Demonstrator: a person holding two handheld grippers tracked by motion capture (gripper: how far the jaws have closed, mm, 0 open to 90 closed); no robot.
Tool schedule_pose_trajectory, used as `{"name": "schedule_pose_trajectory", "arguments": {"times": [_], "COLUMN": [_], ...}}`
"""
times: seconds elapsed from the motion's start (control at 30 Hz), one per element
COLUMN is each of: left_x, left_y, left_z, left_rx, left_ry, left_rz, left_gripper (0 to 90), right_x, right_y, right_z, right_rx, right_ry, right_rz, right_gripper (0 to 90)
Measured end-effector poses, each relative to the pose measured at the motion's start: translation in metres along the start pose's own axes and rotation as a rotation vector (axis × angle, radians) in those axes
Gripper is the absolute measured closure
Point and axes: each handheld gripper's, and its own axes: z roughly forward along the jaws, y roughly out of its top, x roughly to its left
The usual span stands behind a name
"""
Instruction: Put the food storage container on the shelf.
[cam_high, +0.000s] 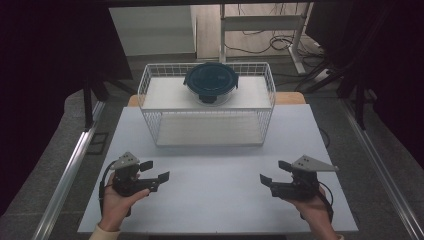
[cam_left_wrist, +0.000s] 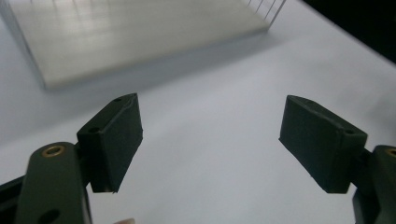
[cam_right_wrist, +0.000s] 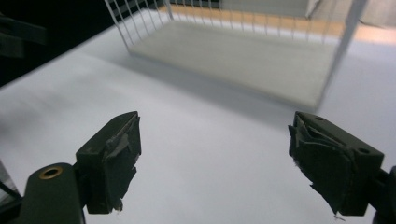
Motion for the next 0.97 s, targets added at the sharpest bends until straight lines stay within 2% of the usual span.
{"name": "schedule_pose_trajectory", "arguments": {"times": [0.03,0.07,0.13,0.17,0.23,0.33,0.57,0.97], "left_x": [0.0,0.001,0.004,0.004,0.009,0.008,0.005,0.008], "left_y": [0.0,-0.006,-0.016,-0.016,-0.023,-0.025,-0.025,-0.026], "left_z": [0.0,0.0,0.002,0.002,0.005,0.009,0.011,0.013], "left_rx": [0.0,0.008,0.03,0.03,0.047,0.056,0.057,0.063], "left_ry": [0.0,0.016,0.027,0.027,0.029,0.031,0.032,0.043], "left_rz": [0.0,0.003,-0.001,-0.001,-0.015,-0.012,0.0,-0.006], "left_gripper": [20.7,20.7,20.6,20.6,20.7,20.7,20.6,20.0], "right_x": [-0.002,-0.002,-0.008,-0.008,-0.012,-0.013,-0.013,-0.016], "right_y": [-0.007,-0.007,-0.024,-0.024,-0.032,-0.036,-0.037,-0.036], "right_z": [0.001,0.001,0.007,0.007,0.015,0.021,0.021,0.019], "right_rx": [0.028,0.028,0.078,0.078,0.115,0.14,0.134,0.11], "right_ry": [-0.013,-0.013,-0.063,-0.063,-0.073,-0.071,-0.074,-0.086], "right_rz": [-0.008,-0.008,-0.025,-0.025,-0.029,-0.031,-0.033,-0.035], "right_gripper": [16.9,16.9,17.0,17.0,16.9,17.0,17.0,16.8]}}
